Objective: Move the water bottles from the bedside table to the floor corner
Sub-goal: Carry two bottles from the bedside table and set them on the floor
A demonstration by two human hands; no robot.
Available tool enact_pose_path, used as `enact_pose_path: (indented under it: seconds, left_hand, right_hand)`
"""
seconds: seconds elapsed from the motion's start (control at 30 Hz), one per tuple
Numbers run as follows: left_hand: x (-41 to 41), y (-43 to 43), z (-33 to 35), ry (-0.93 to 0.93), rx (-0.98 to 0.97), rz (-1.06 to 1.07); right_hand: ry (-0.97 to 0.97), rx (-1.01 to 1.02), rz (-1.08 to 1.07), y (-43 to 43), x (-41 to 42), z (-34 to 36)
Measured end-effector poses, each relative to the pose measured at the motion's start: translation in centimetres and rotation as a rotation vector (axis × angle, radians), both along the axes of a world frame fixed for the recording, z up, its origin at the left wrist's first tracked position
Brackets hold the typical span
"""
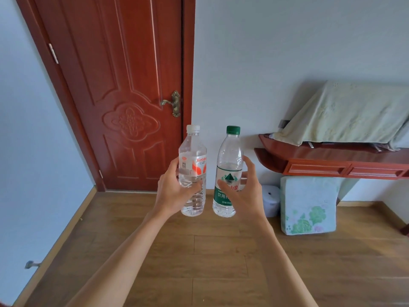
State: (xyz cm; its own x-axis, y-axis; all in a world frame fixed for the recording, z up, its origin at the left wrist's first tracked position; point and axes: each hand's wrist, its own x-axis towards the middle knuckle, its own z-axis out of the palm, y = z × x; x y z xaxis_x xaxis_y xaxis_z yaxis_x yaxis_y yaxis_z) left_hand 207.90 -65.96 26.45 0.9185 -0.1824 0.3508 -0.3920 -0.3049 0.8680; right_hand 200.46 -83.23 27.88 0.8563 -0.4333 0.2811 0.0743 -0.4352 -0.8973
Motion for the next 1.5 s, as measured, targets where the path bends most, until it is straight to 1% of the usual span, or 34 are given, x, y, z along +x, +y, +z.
enact_pose_path:
  seconds: [0.43, 0.73, 1.07, 1.2, 1.5]
  left_hand:
    - [6.8, -9.9, -0.2, -0.001, -0.009, -0.158]
    - [14.6, -18.3, -0.4, -0.023, 0.041, -0.296]
    - [21.9, -29.2, -0.3, -0.069, 0.062, -0.510]
    - [22.5, -33.1, -0.7, -0.079, 0.050, -0.599]
    - [19.7, -40.7, -0.9, -0.098, 0.023, -0.811]
  right_hand:
    - [-0.009, -0.017, -0.188, -8.4, 4.0, -0.5]
    - [-0.024, -0.009, -0.350, -14.7, 9.0, -0.6]
    - [-0.045, -0.014, -0.593, -22.1, 12.8, -0.6]
    - [-0.034, -0.010, -0.683, -24.3, 12.3, -0.8]
    - [-0.007, -0.055, -0.870, -29.6, 8.4, -1.4]
